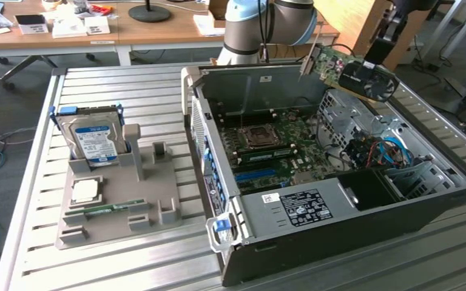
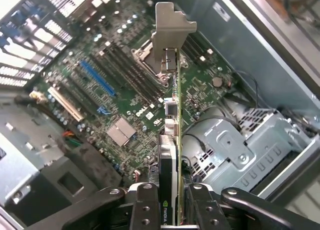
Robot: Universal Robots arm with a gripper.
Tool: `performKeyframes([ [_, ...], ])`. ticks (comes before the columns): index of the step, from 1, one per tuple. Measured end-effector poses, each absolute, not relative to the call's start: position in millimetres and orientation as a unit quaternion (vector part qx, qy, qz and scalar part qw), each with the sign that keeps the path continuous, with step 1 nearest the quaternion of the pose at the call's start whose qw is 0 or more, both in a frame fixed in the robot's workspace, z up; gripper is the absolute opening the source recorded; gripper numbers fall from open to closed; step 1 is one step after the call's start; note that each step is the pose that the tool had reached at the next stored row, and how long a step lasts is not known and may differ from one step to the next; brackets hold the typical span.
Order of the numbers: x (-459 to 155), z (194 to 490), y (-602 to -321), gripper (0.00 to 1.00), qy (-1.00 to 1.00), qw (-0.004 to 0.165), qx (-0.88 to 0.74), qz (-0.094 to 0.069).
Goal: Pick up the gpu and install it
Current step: 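Insert the gpu into the slot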
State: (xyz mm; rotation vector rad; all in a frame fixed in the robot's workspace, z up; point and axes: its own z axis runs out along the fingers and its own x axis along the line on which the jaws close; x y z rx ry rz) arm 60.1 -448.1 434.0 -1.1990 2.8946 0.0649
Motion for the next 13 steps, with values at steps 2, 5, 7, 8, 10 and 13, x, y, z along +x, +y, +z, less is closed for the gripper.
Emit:
performKeyframes([
  [2, 60.1, 433.9, -448.1, 0.27, 0.917, 0.004, -0.398, 0.021],
  [5, 60.1, 433.6, -448.1, 0.27, 0.907, 0.003, -0.421, 0.021],
  [7, 60.1, 433.4, -448.1, 0.27, 0.899, 0.003, -0.437, 0.021],
  [8, 60.1, 433.3, -448.1, 0.27, 0.895, 0.002, -0.446, 0.021],
  [10, 60.1, 433.1, -448.1, 0.27, 0.887, 0.002, -0.462, 0.021],
  [13, 60.1, 432.7, -448.1, 0.27, 0.874, 0.001, -0.486, 0.021],
])
